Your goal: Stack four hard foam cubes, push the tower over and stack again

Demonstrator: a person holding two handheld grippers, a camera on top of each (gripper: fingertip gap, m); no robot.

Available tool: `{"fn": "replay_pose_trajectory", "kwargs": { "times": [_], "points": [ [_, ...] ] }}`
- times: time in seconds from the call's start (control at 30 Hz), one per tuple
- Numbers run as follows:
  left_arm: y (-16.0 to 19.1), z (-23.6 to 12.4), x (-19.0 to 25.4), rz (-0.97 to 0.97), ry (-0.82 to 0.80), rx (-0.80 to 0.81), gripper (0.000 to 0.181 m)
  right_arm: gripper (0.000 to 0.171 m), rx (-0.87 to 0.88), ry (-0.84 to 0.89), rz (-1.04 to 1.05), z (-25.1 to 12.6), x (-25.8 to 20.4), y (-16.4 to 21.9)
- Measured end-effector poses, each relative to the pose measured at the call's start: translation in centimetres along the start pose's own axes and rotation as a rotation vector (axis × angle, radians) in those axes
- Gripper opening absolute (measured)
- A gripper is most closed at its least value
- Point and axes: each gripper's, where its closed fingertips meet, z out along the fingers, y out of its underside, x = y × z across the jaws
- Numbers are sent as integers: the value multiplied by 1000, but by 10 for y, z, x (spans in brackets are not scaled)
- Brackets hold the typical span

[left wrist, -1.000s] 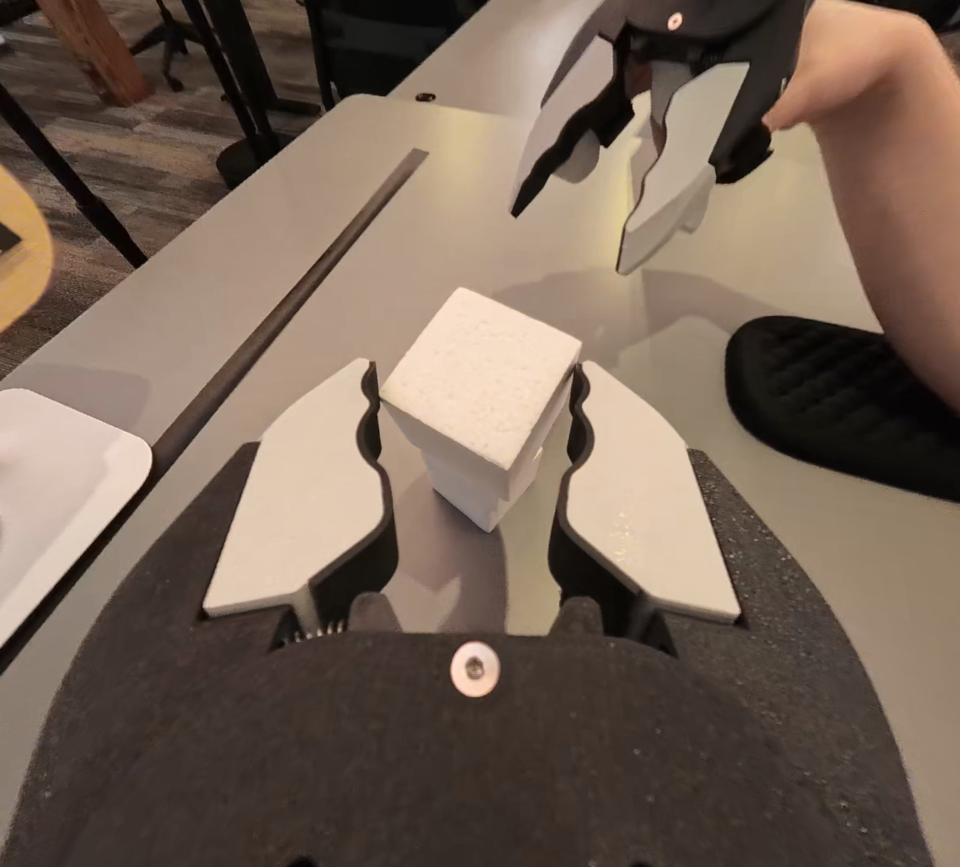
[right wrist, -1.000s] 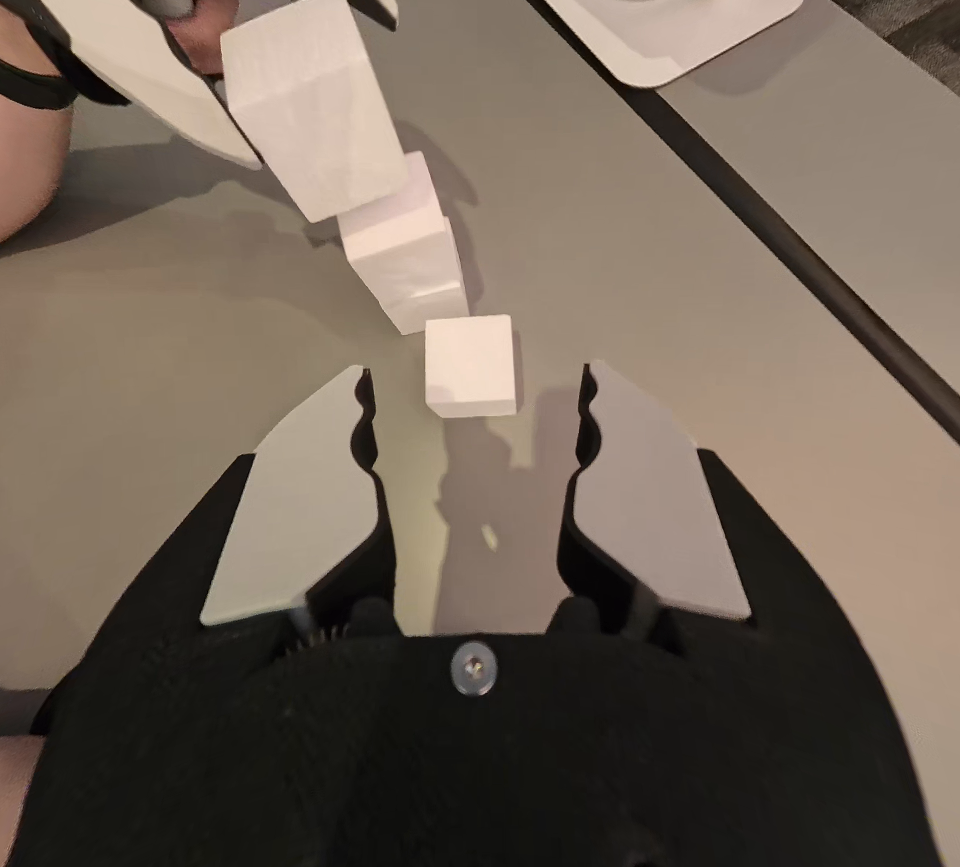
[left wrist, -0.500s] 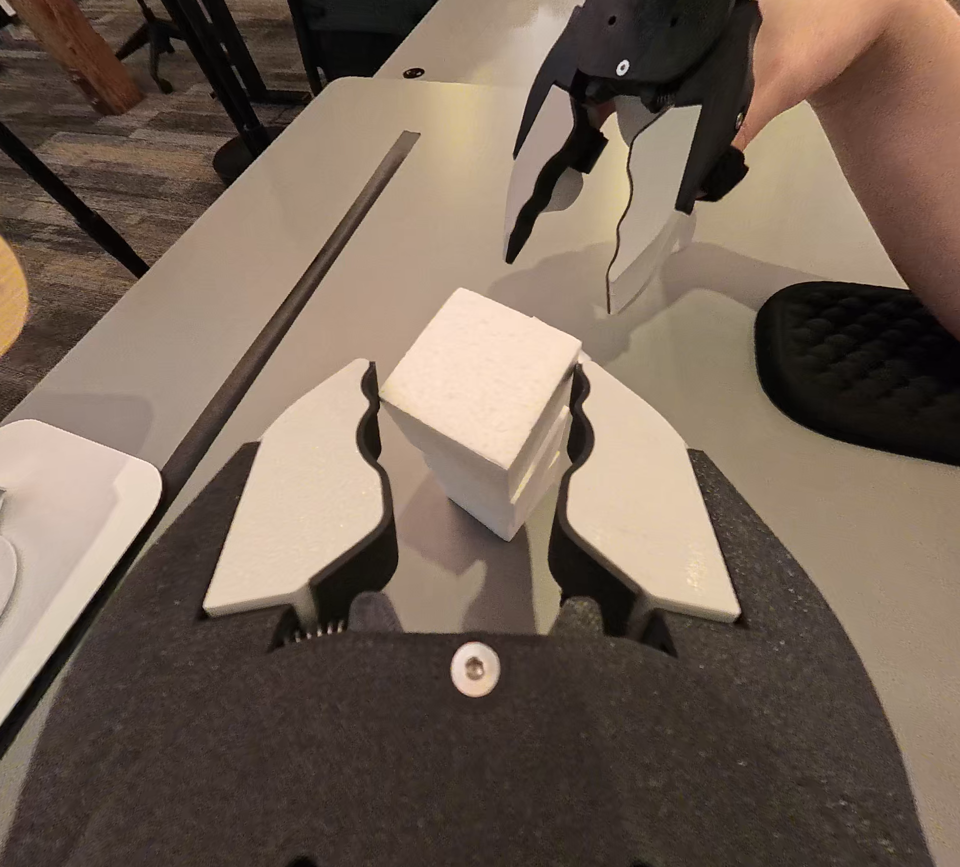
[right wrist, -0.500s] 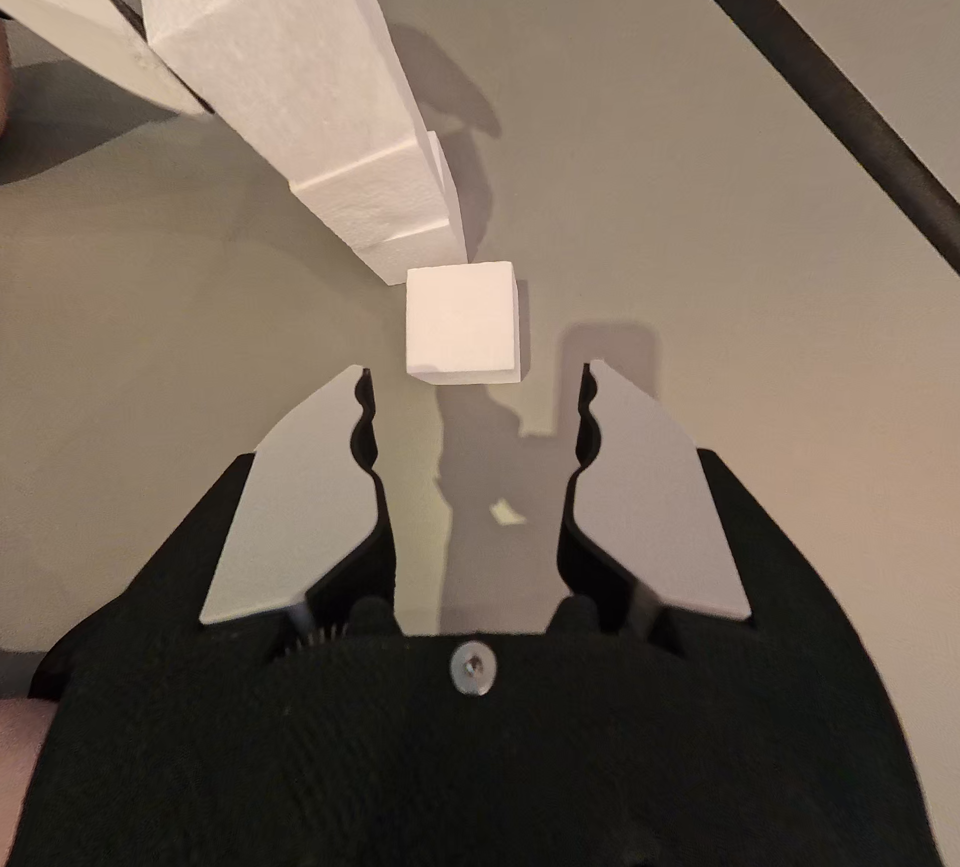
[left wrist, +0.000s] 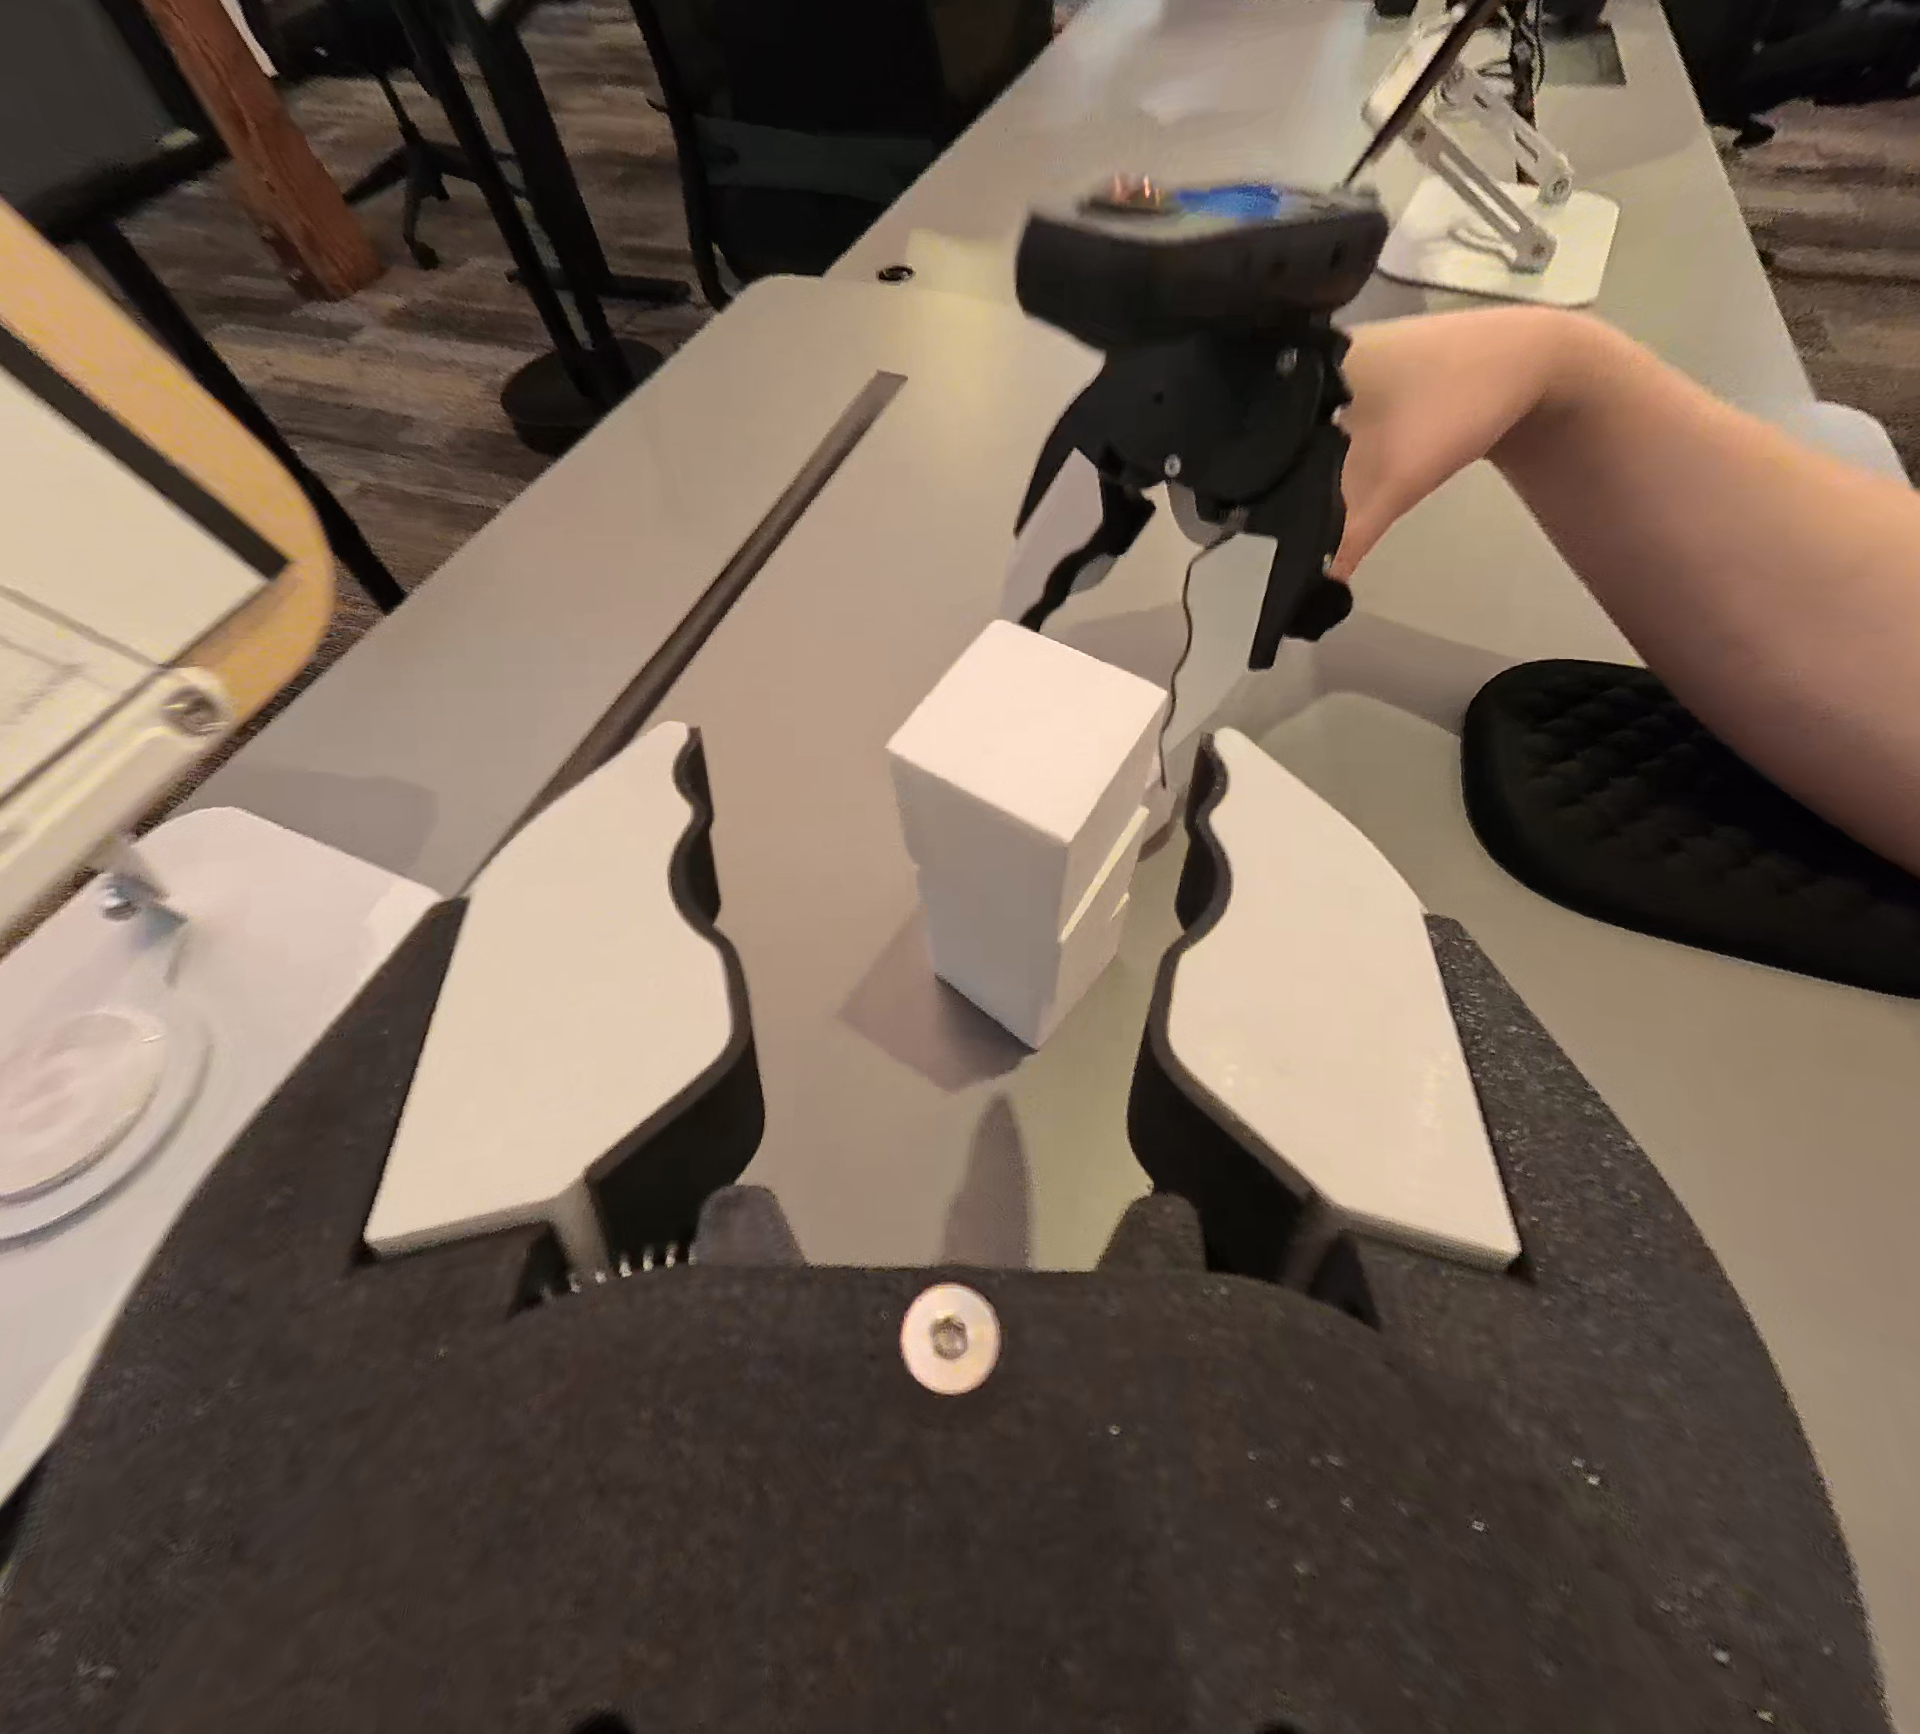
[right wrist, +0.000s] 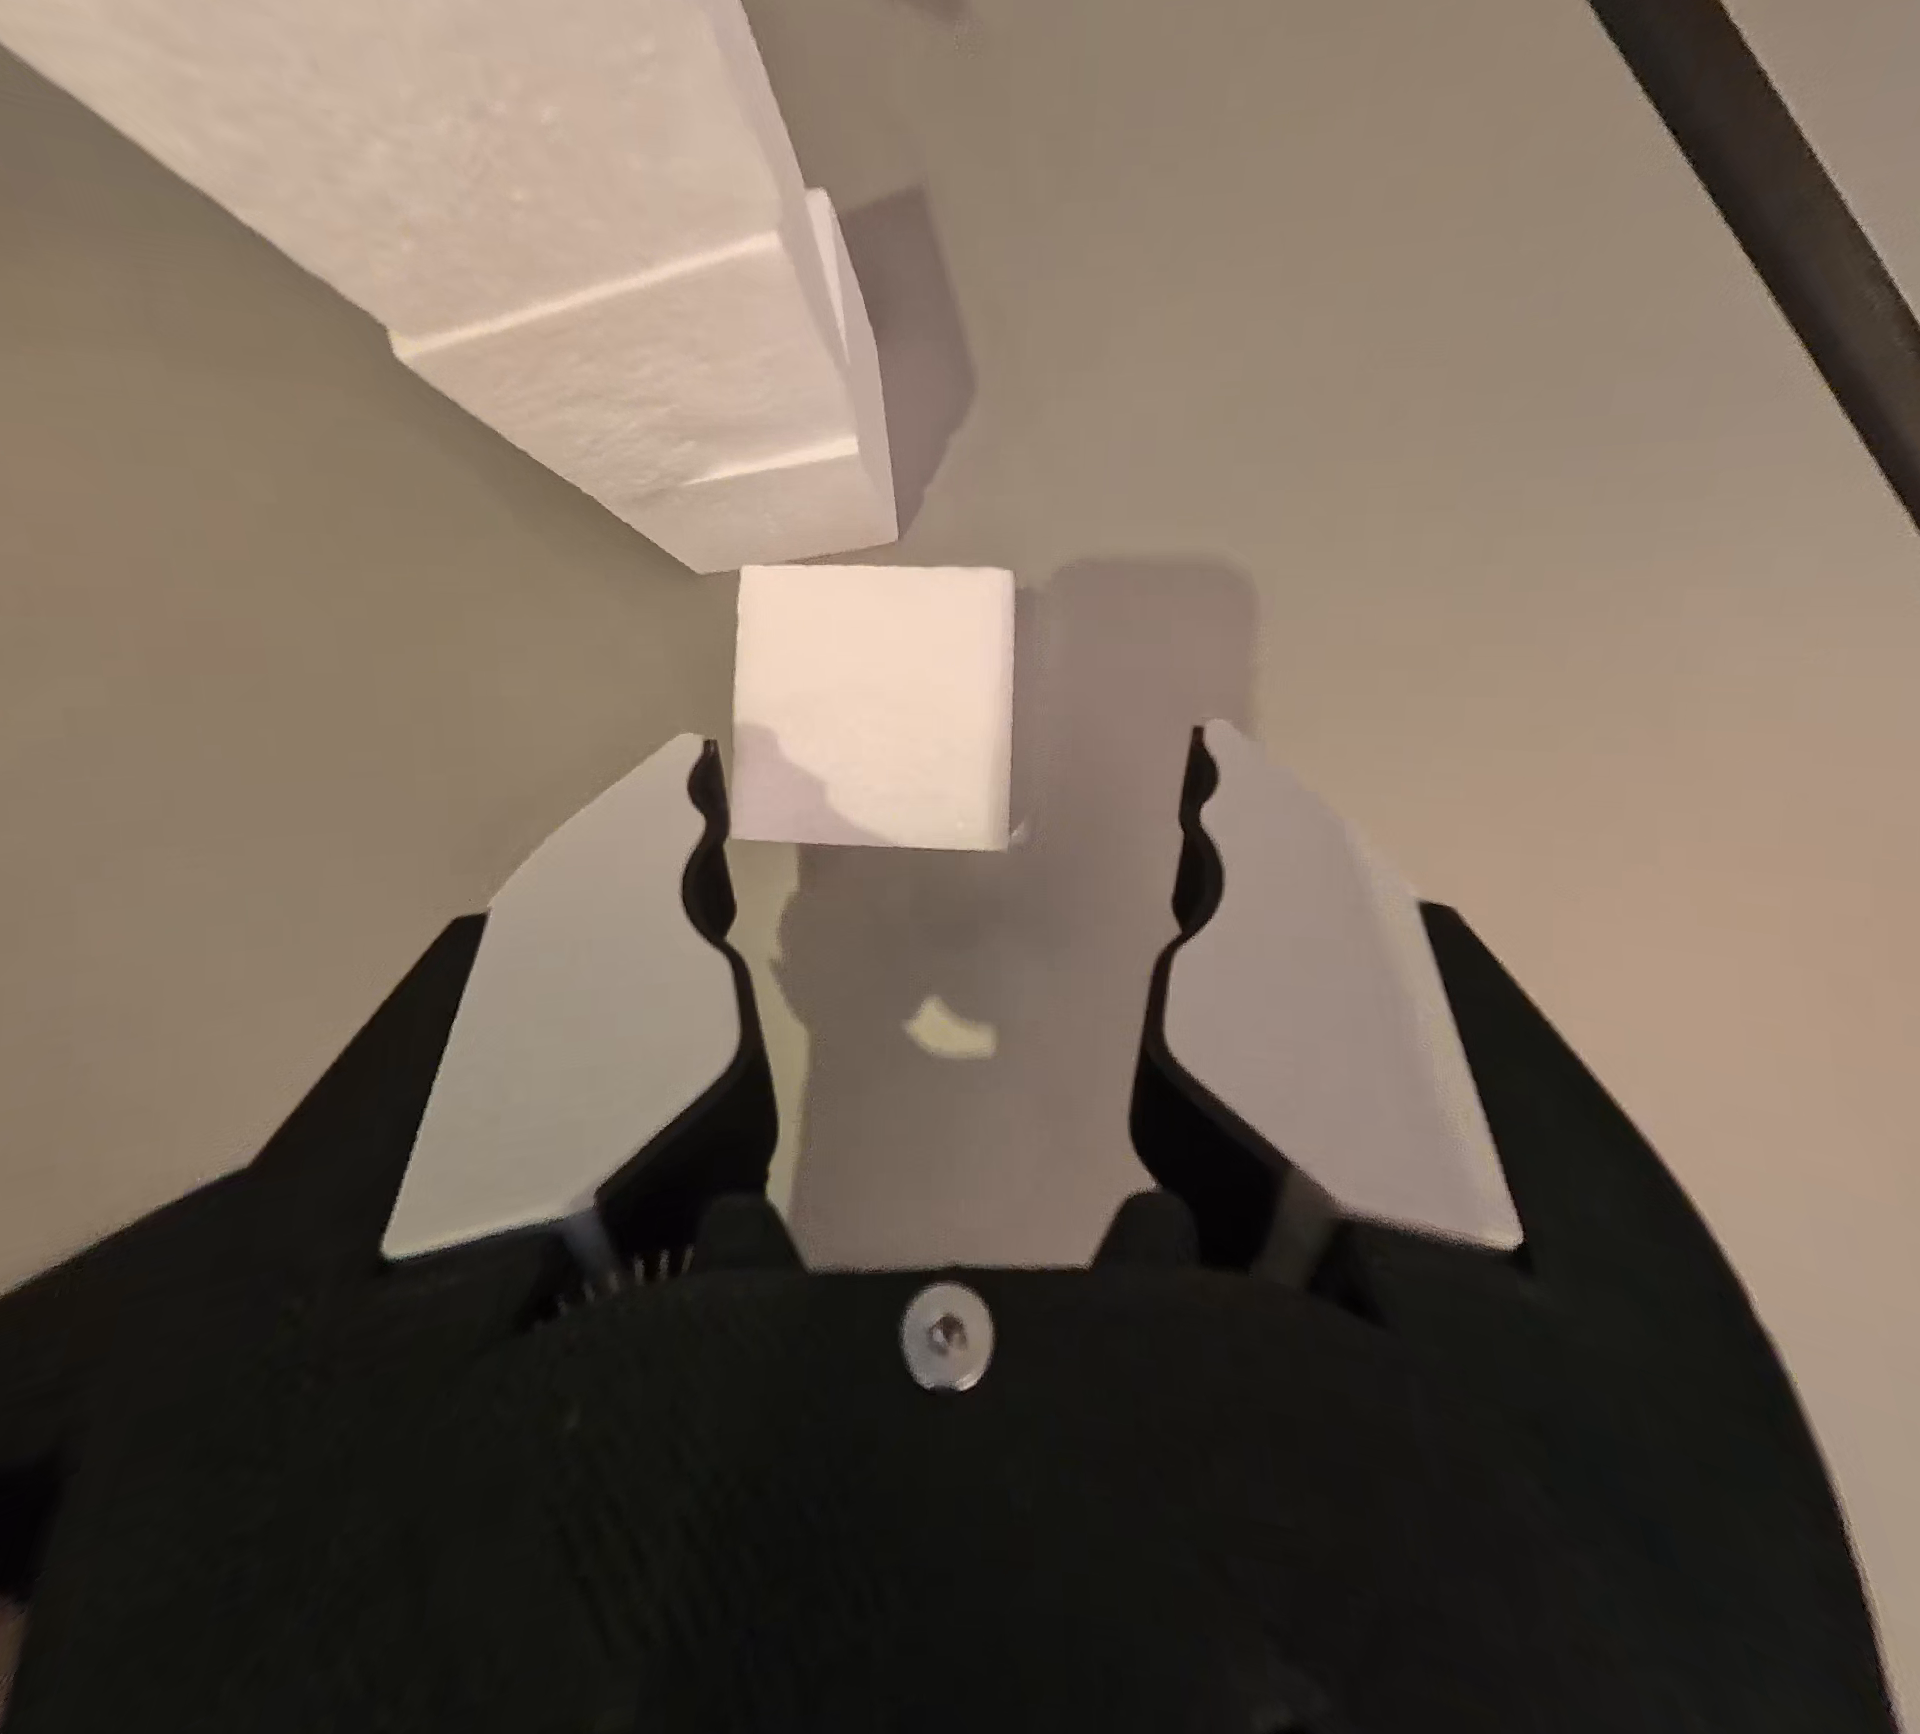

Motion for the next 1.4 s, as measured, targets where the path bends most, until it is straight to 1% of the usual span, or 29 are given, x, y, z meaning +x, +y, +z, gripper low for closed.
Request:
{"fn": "replay_pose_trajectory", "kwargs": {
  "times": [0.07, 0.13, 0.17, 0.2, 0.33, 0.43, 0.5, 0.6, 0.67, 0.73, 0.83, 0.97, 1.07, 1.27, 1.4],
  "points": [
    [-7, -21, -9, -4, -33, 32, 85, 84, -42, -13, -18, 6, -4, 6],
    [-12, -41, -16, -11, -56, 66, 82, 79, -61, -39, -26, 10, -8, 9],
    [-15, -51, -18, -17, -63, 83, 82, 71, -54, -55, -26, 9, -10, 9],
    [-17, -59, -21, -23, -72, 102, 81, 58, -48, -61, -29, 8, -11, 9],
    [-25, -86, -32, -37, -114, 162, 78, 57, 5, -61, 25, -9, -4, 13],
    [-23, -97, -36, -45, -125, 159, 77, 57, 88, -35, 98, -32, 8, 12],
    [-20, -102, -38, -37, -136, 143, 76, 57, 205, -26, 130, -57, 10, -6],
    [-14, -106, -38, -25, -139, 111, 74, 56, 412, -42, 123, -100, -1, -53],
    [-10, -106, -38, -17, -136, 89, 73, 56, 515, -23, 62, -124, -12, -86],
    [-6, -105, -39, -11, -144, 61, 73, 56, 550, -3, -24, -135, -28, -112],
    [0, -102, -39, 9, -155, 22, 74, 56, 484, 32, -159, -130, -46, -134],
    [4, -101, -39, 14, -160, -5, 74, 56, 342, -22, -244, -118, -67, -144],
    [1, -98, -38, 8, -152, 3, 73, 56, 264, -29, -223, -110, -62, -148],
    [4, -89, -41, 15, -160, -25, 73, 56, 164, -139, -130, -91, -55, -142],
    [3, -88, -42, 6, -169, -16, 72, 57, 116, -161, -153, -82, -54, -136]
  ]
}}
